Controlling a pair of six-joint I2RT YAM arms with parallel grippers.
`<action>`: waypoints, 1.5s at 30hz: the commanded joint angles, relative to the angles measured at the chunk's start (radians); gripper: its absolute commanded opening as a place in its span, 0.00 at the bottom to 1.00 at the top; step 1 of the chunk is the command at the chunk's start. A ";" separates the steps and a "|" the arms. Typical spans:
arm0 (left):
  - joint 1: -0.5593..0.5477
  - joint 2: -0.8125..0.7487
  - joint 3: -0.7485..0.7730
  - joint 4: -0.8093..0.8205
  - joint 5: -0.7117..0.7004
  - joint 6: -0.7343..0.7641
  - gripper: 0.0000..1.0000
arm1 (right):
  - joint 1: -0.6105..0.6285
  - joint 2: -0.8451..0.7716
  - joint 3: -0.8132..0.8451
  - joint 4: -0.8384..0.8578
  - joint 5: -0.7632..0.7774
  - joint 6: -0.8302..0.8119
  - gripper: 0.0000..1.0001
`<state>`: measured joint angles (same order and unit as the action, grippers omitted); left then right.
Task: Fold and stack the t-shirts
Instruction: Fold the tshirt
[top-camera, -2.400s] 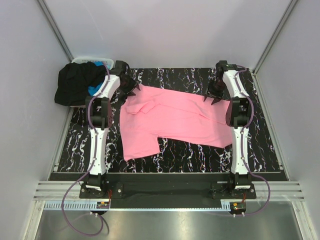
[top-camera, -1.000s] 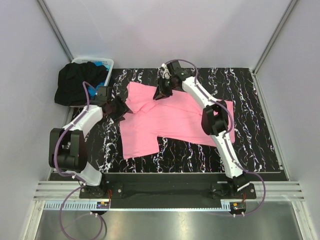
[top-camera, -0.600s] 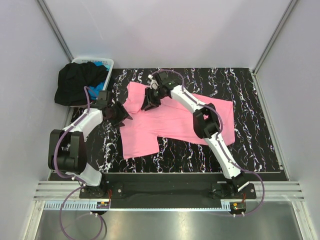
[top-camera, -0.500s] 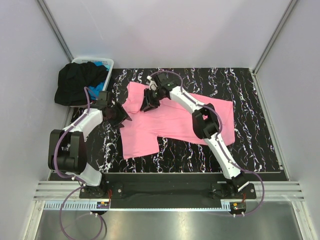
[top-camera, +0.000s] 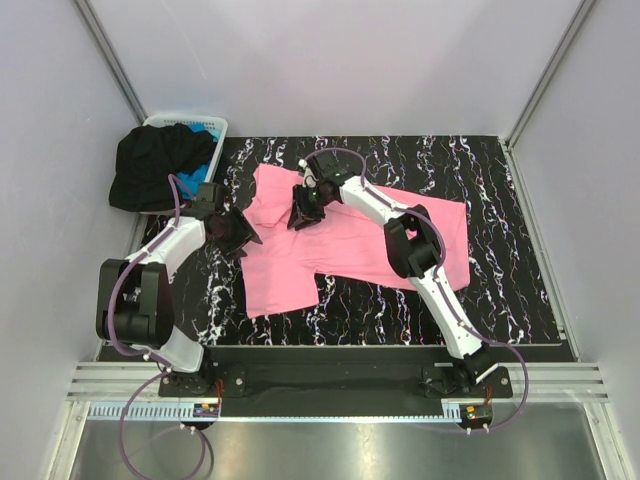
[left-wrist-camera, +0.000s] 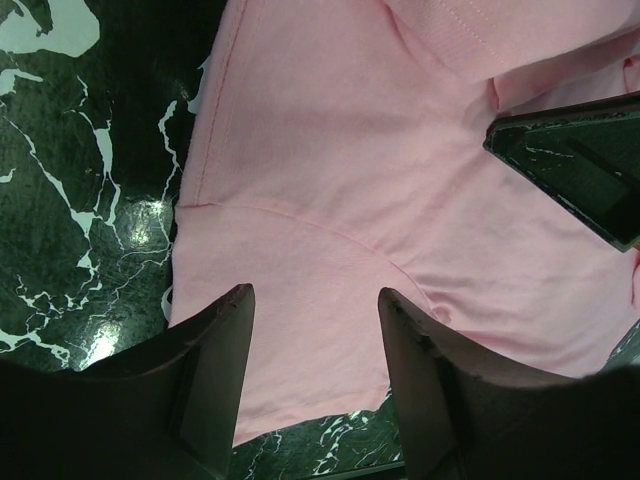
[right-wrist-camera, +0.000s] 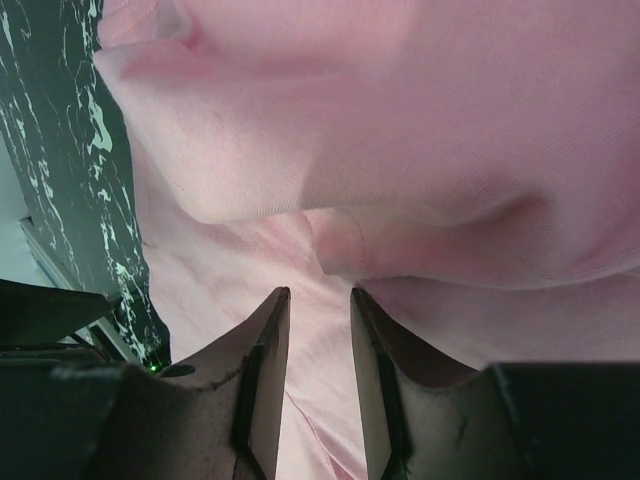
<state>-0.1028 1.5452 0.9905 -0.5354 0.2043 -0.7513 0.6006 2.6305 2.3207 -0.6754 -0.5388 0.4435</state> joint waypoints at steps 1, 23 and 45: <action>0.005 -0.019 0.011 0.002 -0.006 0.007 0.57 | 0.005 -0.041 0.052 -0.015 0.062 -0.034 0.38; 0.005 0.018 0.017 -0.003 -0.011 -0.003 0.54 | 0.005 0.022 0.149 -0.016 0.125 -0.062 0.37; 0.006 0.044 0.037 -0.023 -0.020 0.023 0.54 | 0.008 0.005 0.114 -0.032 0.169 -0.046 0.38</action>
<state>-0.1028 1.5822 0.9928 -0.5606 0.1970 -0.7452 0.6006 2.6843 2.4508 -0.6922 -0.4107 0.4011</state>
